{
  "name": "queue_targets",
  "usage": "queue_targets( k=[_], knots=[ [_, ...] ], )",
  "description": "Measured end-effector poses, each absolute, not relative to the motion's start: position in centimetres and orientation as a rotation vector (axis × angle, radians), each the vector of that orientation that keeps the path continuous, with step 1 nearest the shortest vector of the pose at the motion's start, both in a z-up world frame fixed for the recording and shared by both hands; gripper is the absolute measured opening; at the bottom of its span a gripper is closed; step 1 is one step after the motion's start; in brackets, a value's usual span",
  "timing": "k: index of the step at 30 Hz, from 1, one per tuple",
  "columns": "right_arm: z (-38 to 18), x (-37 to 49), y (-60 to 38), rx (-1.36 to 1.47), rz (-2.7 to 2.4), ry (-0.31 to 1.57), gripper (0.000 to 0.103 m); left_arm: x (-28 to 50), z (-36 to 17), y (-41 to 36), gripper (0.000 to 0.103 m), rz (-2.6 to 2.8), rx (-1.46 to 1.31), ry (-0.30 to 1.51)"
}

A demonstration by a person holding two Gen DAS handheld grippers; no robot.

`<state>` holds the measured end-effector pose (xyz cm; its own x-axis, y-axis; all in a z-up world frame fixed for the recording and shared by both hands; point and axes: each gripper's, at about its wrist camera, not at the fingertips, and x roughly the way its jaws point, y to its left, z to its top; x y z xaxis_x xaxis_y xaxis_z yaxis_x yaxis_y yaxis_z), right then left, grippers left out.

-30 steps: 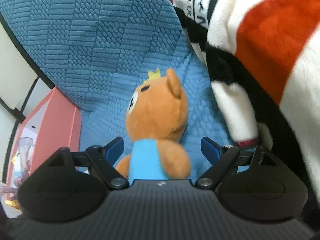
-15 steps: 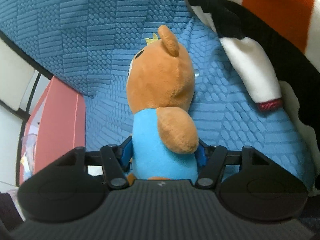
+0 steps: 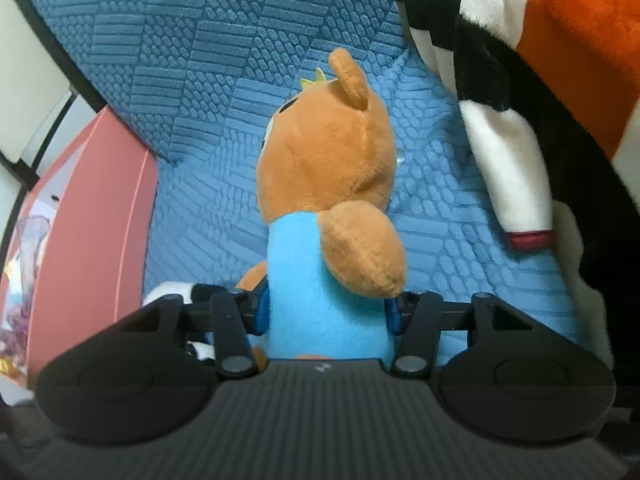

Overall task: Organize objects
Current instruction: 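Lift the bear with the right gripper while the left gripper lifts the panda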

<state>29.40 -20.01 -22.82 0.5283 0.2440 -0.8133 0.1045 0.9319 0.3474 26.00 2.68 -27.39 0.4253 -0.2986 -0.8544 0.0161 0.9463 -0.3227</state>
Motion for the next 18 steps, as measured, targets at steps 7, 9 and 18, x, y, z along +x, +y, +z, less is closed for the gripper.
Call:
queue_targets(
  k=[7, 9, 18],
  knots=[
    [-22.4, 27.2, -19.9, 0.305, 0.094, 1.019, 0.054, 24.9, -25.7, 3.3, 0.051, -0.213, -0.273, 1.091],
    [-22.4, 26.4, -19.9, 0.305, 0.102, 1.026, 0.054, 24.5, -25.3, 3.4, 0.051, -0.207, -0.264, 1.084],
    [-20.4, 24.0, -18.7, 0.336, 0.146, 1.037, 0.054, 21.9, -22.4, 4.3, 0.051, -0.2, -0.244, 1.066]
  ],
)
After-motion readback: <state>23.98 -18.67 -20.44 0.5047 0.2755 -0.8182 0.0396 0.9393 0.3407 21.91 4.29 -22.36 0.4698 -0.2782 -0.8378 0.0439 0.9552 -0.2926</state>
